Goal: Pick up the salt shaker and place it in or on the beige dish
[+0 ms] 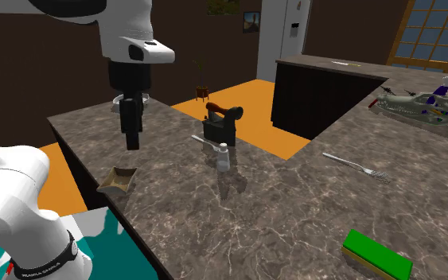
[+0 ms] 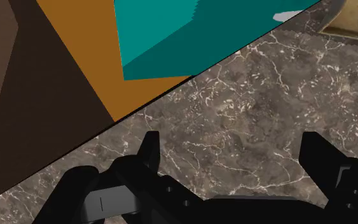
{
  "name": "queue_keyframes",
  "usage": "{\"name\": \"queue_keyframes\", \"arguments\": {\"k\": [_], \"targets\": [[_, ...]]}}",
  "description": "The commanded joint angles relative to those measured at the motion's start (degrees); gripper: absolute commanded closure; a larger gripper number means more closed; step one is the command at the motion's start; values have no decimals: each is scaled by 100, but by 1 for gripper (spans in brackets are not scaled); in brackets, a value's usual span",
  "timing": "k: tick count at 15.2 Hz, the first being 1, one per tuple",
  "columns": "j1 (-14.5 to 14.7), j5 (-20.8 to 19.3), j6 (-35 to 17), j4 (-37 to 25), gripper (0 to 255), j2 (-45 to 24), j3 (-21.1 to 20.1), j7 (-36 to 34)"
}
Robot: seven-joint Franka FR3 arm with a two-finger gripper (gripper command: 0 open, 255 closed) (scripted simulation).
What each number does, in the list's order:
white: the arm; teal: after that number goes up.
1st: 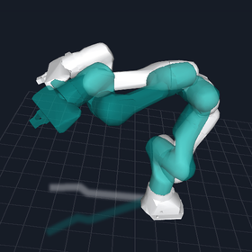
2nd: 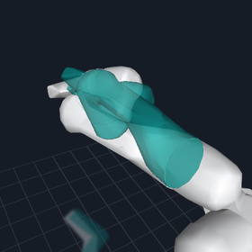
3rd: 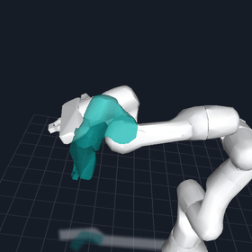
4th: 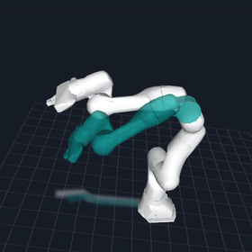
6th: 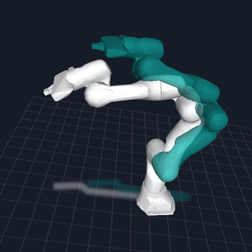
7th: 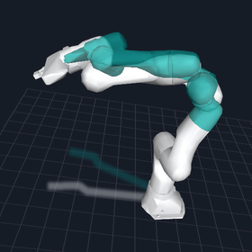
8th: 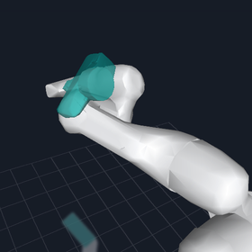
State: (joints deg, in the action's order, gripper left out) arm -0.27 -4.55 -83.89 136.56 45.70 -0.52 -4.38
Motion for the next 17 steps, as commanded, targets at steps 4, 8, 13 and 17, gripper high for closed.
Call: {"name": "queue_keyframes", "arguments": {"k": [4, 8, 13, 17], "targets": [[104, 151, -656, 264, 0, -208, -148, -162], [241, 319, -1548, 509, 0, -602, -355, -364], [385, 463, -2661, 634, 0, -1269, -632, -609], [469, 499, -3518, 583, 0, -1917, -862, -819]]}}
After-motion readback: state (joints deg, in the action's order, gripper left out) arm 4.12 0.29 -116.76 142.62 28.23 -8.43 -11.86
